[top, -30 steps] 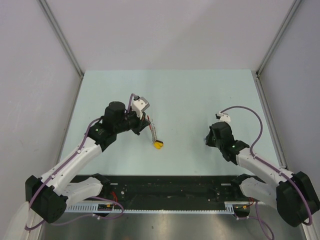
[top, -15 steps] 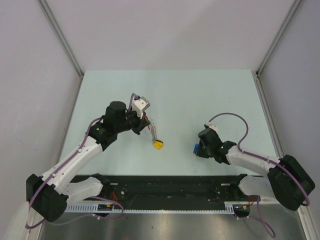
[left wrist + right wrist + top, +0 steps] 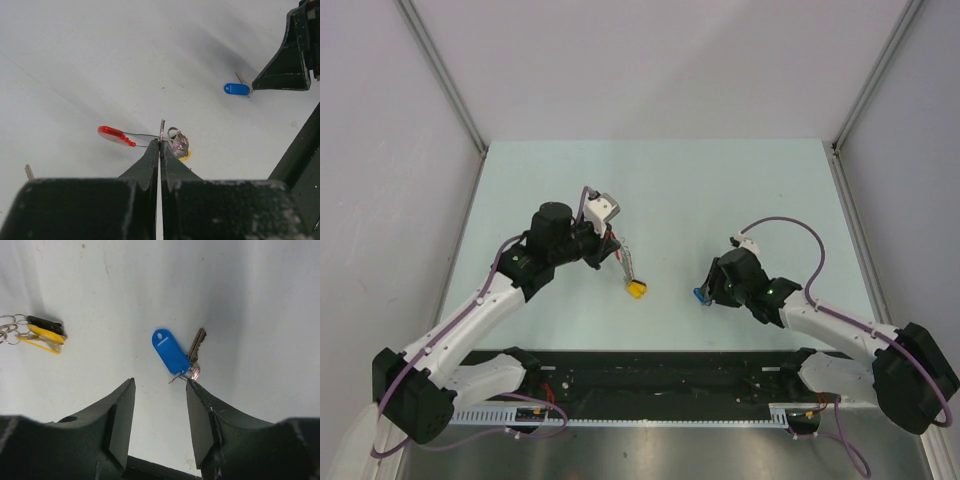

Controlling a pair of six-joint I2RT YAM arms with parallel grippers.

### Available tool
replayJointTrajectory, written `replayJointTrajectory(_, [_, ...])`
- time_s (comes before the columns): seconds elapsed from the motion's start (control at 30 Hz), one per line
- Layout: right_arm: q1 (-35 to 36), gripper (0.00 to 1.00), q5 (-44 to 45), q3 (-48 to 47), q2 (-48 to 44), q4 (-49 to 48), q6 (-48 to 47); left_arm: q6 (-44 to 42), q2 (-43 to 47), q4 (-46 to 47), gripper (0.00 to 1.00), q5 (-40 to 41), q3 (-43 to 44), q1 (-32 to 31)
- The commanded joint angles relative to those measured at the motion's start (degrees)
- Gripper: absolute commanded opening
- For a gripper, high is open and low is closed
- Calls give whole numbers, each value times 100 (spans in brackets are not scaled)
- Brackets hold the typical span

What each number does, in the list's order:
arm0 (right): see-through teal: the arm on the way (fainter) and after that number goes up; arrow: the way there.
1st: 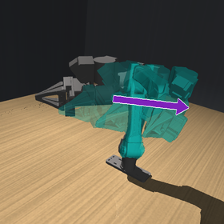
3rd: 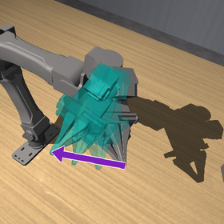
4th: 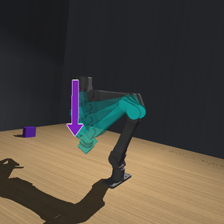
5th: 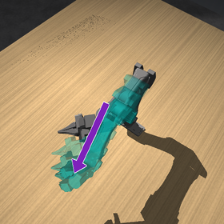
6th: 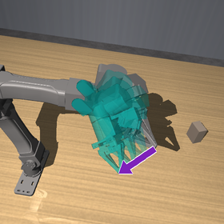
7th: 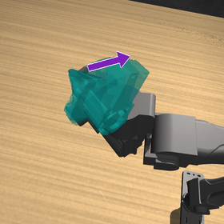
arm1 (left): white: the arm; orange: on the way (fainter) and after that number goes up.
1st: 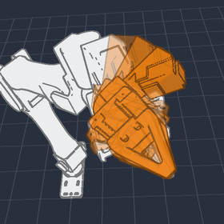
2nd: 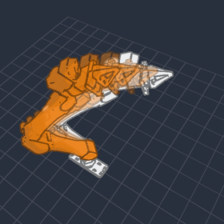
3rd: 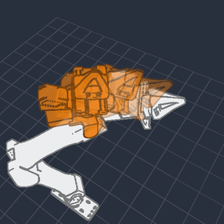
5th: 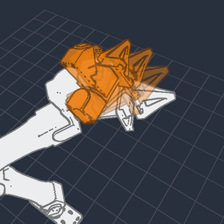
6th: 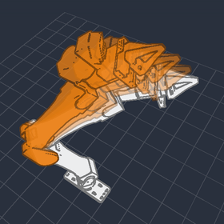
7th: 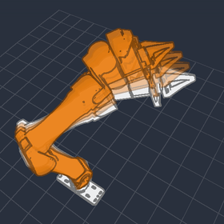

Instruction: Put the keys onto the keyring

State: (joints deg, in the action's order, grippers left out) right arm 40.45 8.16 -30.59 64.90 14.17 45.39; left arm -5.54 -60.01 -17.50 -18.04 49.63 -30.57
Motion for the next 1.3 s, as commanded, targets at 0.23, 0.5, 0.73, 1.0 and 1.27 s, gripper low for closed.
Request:
replayJointTrajectory(0.23, [-362, 60, -719, -202, 135, 200, -452, -43, 174, 124, 0, 46, 311, 33])
replayJointTrajectory(0.5, [-230, 65, -755, -184, 716, -212, -531, -52, 183, 132, 0, 29, 302, 42])
replayJointTrajectory(0.73, [33, 68, -1229, -193, 1129, -845, -469, -61, 182, 124, 0, 38, 302, 33])
replayJointTrajectory(1.0, [174, 69, -1222, -553, 1490, -1321, -758, -52, 182, 124, 0, 20, 302, 33])
replayJointTrajectory(1.27, [130, 69, -1019, -843, 824, -444, -1373, -96, 226, 124, 0, 90, 284, 33])
